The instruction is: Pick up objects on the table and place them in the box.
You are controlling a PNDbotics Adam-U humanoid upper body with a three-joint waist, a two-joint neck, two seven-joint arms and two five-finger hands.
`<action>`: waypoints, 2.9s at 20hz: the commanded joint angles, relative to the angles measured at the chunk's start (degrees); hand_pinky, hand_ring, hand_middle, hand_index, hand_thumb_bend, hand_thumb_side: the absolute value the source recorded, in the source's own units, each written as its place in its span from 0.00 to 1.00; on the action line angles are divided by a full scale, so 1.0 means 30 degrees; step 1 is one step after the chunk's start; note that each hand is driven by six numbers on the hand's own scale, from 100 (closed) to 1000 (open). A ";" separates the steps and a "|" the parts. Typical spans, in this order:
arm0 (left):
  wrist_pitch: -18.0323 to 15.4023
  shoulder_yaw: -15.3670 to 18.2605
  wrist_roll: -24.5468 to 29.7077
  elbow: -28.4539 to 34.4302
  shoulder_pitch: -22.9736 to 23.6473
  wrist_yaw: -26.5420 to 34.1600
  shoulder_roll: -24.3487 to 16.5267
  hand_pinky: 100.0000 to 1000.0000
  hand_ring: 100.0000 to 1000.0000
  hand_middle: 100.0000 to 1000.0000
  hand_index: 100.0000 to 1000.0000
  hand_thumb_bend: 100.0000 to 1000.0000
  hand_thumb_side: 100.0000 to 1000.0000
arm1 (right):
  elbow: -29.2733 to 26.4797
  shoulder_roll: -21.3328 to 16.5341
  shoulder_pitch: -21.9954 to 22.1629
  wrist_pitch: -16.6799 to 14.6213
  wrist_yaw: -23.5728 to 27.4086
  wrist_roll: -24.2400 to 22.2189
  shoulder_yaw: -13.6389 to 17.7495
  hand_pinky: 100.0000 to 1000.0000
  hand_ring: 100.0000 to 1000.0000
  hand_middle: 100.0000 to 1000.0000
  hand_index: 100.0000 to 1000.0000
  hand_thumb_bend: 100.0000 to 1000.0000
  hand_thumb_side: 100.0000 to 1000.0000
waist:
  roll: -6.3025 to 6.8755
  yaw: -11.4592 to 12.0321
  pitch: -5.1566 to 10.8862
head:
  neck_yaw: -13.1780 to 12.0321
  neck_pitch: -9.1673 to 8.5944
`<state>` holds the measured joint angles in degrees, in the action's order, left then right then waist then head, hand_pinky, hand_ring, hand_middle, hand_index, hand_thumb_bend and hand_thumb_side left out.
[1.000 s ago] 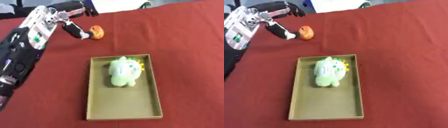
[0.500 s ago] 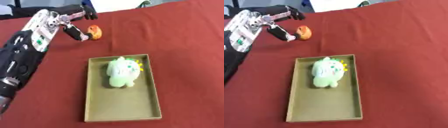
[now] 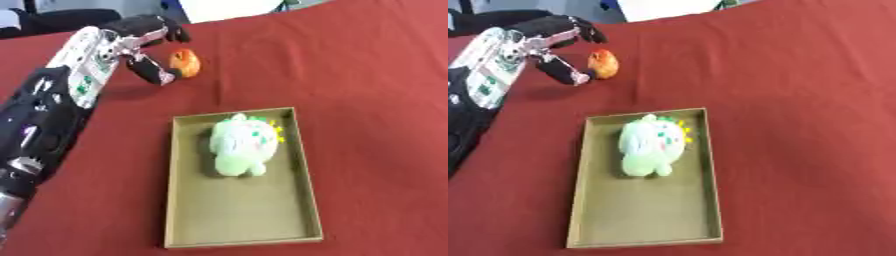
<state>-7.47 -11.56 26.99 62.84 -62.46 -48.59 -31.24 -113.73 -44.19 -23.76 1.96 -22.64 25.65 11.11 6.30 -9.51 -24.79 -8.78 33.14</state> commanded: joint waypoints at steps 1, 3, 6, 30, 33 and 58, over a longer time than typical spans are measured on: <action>-0.0013 0.0297 -0.0247 0.0084 -0.0260 -0.0496 -0.0290 0.78 0.80 0.73 0.84 0.20 0.00 | -0.0286 -0.0352 -0.0220 0.0019 0.0072 0.0066 0.0316 0.67 0.73 0.57 0.80 0.00 0.54 | -0.0060 -0.0071 0.0359 | -0.0122 -0.0246; -0.0032 0.0333 -0.0342 0.0043 -0.0249 -0.0595 -0.0284 0.77 0.79 0.72 0.83 0.19 0.00 | -0.0286 -0.0324 -0.0217 0.0012 0.0085 0.0072 0.0328 0.67 0.73 0.57 0.79 0.00 0.54 | -0.0034 -0.0134 0.0329 | -0.0149 -0.0286; -0.0007 0.0399 -0.0448 -0.0086 -0.0230 -0.0566 -0.0277 0.77 0.79 0.72 0.82 0.18 0.00 | -0.0286 -0.0284 -0.0223 -0.0009 0.0086 0.0089 0.0352 0.67 0.73 0.57 0.79 0.00 0.54 | 0.0019 -0.0268 0.0292 | -0.0207 -0.0380; 0.0169 0.0688 -0.1109 -0.0755 -0.0191 -0.1976 -0.0231 0.61 0.61 0.54 0.67 0.18 0.00 | -0.0286 0.0111 -0.0802 0.0622 -0.0018 -0.0437 0.0489 0.67 0.72 0.56 0.79 0.00 0.55 | 0.0433 -0.0833 -0.0022 | -0.0566 -0.0341; 0.0131 0.0598 -0.1183 -0.0340 -0.0205 -0.1361 -0.0401 0.57 0.56 0.51 0.63 0.09 0.00 | -0.0286 0.0151 -0.0541 0.0717 -0.0037 -0.0384 0.0593 0.66 0.72 0.56 0.79 0.00 0.56 | 0.0349 -0.0606 0.0107 | -0.0462 -0.0074; 0.1343 -0.1873 -0.0503 1.4084 0.2485 0.4254 -0.2989 0.51 0.54 0.47 0.62 0.04 0.00 | -0.0286 0.0200 0.0659 0.0817 -0.0261 -0.0087 0.0790 0.67 0.73 0.56 0.79 0.01 0.53 | -0.0602 0.1557 0.1913 | 0.1268 0.1354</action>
<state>-4.32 -17.12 25.27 99.94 -54.36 -37.11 -37.79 -113.73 -42.11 -21.48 4.33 -23.01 25.06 12.73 4.86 -4.69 -20.49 -5.36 36.60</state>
